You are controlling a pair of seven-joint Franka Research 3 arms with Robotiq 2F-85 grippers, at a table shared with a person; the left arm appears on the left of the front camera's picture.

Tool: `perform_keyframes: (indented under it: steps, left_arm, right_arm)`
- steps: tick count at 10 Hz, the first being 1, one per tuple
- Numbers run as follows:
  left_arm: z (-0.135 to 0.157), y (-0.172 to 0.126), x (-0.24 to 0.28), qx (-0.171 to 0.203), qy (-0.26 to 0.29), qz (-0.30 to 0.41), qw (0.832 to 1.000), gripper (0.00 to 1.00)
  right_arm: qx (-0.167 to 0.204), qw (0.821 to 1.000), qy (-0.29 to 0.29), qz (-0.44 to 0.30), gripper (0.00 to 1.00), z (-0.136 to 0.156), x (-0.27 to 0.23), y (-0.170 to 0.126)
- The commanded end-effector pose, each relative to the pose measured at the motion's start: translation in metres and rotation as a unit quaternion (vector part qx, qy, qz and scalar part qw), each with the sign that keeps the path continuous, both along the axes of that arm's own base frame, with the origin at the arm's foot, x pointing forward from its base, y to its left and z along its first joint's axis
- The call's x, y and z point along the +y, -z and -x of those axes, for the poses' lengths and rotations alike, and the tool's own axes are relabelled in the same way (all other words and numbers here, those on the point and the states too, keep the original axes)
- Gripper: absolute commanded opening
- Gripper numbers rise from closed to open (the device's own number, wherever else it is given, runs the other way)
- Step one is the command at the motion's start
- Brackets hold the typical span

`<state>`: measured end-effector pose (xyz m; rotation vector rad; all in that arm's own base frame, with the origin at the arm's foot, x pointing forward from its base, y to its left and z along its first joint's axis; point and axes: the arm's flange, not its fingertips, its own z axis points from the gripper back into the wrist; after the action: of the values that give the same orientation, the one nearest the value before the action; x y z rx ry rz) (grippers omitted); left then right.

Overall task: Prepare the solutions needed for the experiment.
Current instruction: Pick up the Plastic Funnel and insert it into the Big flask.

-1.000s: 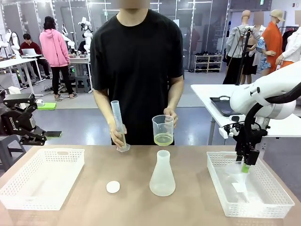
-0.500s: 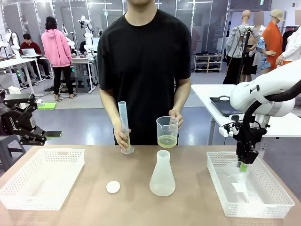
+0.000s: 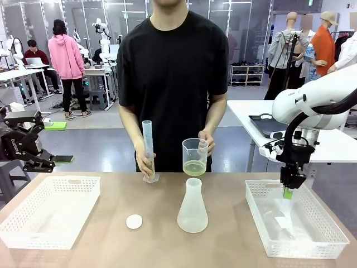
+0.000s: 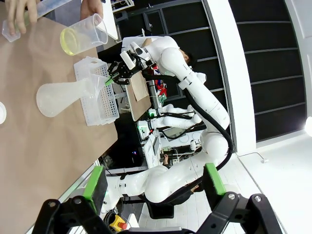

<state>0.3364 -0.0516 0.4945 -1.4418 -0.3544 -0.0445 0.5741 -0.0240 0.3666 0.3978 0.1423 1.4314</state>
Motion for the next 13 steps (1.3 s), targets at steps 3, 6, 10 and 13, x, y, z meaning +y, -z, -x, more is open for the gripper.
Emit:
perform_keyframes:
  steps: [3,6,10,13]
  left_arm:
    - [-0.001,-0.001,-0.003,-0.001,0.0,0.011,1.0,1.0]
    - [-0.001,-0.001,-0.003,-0.001,0.0,0.011,1.0,1.0]
    - [-0.001,-0.001,-0.003,-0.001,0.0,0.011,1.0,1.0]
    - [-0.001,-0.001,-0.003,-0.001,0.0,0.011,1.0,1.0]
  right_arm:
    - [-0.034,0.997,0.026,0.062,0.0,0.007,0.021,-0.023]
    - [-0.138,0.983,0.037,0.118,0.0,0.03,0.055,-0.086]
    - [-0.283,0.94,0.07,0.18,0.0,0.065,0.103,-0.152]
    - [-0.369,0.908,0.083,0.181,0.0,0.094,0.117,-0.18]
